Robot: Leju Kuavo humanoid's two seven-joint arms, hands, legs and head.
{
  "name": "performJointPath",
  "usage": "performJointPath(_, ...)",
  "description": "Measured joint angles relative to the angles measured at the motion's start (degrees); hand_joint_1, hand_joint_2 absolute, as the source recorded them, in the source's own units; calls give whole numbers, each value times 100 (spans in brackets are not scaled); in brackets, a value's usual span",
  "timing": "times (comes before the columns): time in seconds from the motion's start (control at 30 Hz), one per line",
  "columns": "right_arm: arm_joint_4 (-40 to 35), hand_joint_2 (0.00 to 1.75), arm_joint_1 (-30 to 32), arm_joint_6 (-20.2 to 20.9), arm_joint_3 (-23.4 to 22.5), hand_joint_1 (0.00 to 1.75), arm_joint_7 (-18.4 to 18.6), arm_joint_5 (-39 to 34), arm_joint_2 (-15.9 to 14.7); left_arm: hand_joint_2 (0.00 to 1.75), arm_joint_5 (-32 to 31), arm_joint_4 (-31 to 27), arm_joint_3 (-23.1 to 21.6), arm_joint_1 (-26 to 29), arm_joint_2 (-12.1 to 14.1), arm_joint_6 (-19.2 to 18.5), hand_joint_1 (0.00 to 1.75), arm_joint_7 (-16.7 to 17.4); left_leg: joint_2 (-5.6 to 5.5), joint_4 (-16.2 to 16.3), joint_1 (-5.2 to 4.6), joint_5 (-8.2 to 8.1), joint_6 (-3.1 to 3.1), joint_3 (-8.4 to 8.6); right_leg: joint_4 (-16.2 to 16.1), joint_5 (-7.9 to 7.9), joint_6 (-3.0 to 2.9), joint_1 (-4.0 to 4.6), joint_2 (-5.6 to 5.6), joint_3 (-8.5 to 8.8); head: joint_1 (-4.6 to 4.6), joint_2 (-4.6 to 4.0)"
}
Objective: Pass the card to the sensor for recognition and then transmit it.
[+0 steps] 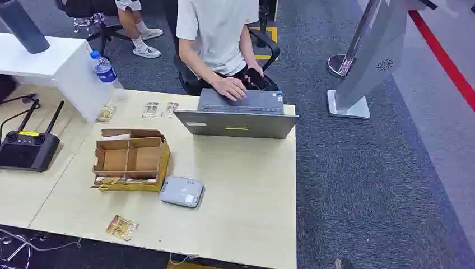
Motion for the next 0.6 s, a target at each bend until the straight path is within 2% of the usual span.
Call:
performJointPath(0.1,7,0,3,-76,-98,0,-24,15,44,175,227,0,221,-55,-57,166,0,-625,0,0,0,0,0,0,0,0,0,0,0,0,2,0)
performJointPath(0.2,9,0,11,-118,-149,0,-35,50,90,175,614,-2,415,-107,-144,111,0,-1355,0,1,0,0,0,0,0,0,0,0,1,0,2,0)
performJointPath(0.27,9,0,22,-153,-181,0,-39,94,120,175,811,-9,481,-122,-206,39,0,-1709,1,1,0,0,0,1,0,0,0,-1,1,0,0,0)
performJointPath(0.37,9,0,81,-146,-313,0,-114,-29,122,175,1504,-348,524,-132,-161,-44,0,-1877,1,1,8,0,0,0,0,0,0,8,1,0,7,0)
performJointPath(0.43,9,0,133,-118,-404,0,-151,-9,122,175,1878,-558,524,-135,18,-110,0,-1901,0,0,8,1,-3,0,0,0,-1,8,0,-2,4,0)
performJointPath(0.6,9,0,147,-81,-592,0,-144,234,118,175,3244,-1483,397,-106,144,-24,0,-1743,4,-3,13,4,-7,1,2,0,-3,10,5,-3,-4,0)
